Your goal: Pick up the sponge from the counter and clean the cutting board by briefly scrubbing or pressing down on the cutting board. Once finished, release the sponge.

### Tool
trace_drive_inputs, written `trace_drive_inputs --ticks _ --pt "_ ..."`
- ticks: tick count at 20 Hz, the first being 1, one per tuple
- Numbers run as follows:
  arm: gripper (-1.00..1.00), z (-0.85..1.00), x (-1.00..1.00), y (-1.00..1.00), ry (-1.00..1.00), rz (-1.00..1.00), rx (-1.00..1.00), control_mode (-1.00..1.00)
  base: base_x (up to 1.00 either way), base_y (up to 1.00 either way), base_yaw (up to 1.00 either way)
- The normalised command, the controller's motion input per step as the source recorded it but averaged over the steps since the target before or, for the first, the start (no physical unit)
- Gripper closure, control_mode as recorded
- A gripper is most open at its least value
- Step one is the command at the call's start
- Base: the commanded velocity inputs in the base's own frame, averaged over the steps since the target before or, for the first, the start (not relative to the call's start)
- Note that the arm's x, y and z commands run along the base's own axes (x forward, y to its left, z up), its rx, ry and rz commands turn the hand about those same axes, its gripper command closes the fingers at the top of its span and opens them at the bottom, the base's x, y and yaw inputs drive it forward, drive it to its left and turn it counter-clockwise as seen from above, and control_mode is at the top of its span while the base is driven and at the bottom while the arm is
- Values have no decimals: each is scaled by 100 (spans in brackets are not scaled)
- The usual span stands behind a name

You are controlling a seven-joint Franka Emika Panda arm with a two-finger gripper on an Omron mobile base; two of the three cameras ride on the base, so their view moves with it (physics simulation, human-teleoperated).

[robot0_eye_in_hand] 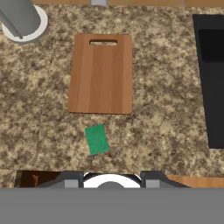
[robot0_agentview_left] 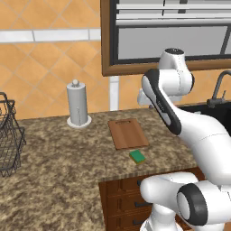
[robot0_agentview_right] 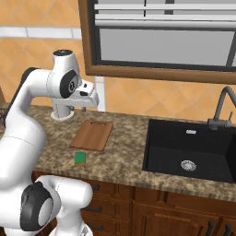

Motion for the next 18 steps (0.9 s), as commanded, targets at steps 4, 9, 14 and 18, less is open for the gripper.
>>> trace_drive_inputs --ticks 4,9,14,18 --pt "-100 -11 -20 0 0 0 0 -100 0 0 0" --pt "-100 -51 -19 14 7 8 -1 -100 0 0 0" --pt "-100 -65 1 32 12 8 -11 -100 0 0 0" --pt "-100 -65 4 20 12 9 -15 -100 0 0 0"
